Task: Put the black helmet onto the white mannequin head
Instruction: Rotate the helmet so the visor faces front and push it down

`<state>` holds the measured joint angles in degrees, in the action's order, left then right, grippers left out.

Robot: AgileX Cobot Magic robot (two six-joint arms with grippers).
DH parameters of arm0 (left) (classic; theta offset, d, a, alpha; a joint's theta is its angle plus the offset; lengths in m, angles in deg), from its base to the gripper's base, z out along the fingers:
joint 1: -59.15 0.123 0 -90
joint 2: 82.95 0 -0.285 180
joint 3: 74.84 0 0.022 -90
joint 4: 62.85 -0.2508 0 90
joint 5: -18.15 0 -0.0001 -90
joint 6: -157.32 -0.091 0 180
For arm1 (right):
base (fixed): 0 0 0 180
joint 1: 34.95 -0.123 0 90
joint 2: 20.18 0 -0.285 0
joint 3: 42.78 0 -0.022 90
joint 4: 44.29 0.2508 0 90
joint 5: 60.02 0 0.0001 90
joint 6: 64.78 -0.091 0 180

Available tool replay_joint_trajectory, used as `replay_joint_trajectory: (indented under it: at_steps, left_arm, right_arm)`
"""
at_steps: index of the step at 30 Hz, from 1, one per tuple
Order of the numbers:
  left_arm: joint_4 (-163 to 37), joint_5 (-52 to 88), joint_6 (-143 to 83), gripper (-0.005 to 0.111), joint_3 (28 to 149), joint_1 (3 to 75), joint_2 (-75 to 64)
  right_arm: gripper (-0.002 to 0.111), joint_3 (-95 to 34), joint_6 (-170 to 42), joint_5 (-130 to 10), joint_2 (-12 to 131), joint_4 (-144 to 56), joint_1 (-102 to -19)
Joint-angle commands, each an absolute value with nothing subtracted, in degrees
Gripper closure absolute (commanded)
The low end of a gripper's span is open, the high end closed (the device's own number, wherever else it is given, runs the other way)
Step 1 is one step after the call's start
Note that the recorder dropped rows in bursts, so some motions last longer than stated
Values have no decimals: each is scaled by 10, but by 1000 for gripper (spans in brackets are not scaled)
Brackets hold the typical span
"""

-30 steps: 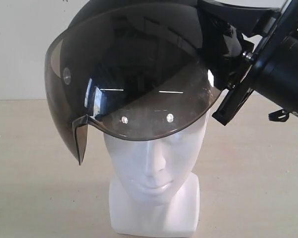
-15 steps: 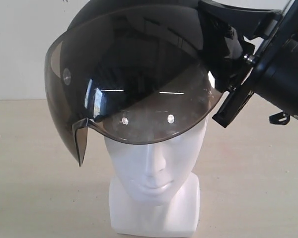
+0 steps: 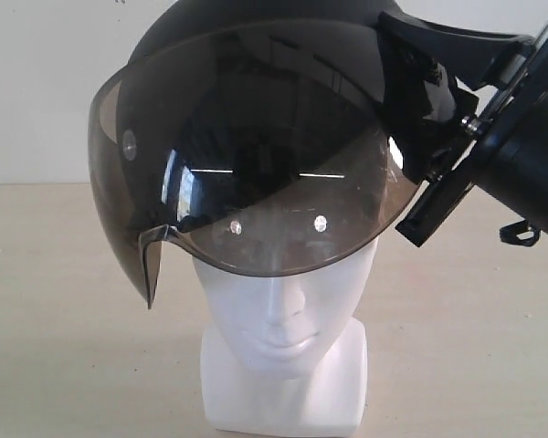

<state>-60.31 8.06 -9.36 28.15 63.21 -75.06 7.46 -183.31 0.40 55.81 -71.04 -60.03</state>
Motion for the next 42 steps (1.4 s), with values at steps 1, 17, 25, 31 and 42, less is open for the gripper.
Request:
replay_joint_trajectory:
  at_steps: [1, 17, 25, 31, 42]
  left_arm:
    - [-605, 79, -91, 102, 279, 630, -752]
    - [-605, 79, -91, 102, 279, 630, -752]
    - [-605, 79, -91, 102, 279, 630, -752]
    - [-605, 79, -91, 102, 279, 630, -752]
    - [-605, 79, -91, 102, 279, 630, -752]
  right_arm:
    - [109, 93, -1828, -53, 555, -765, -595]
    - [109, 160, -1817, -32, 555, -756, -595]
    - [109, 175, -1850, -49, 555, -735, -595]
    - [109, 179, -1850, -38, 555, -721, -595]
    - [109, 217, -1850, -6, 555, -685, -595]
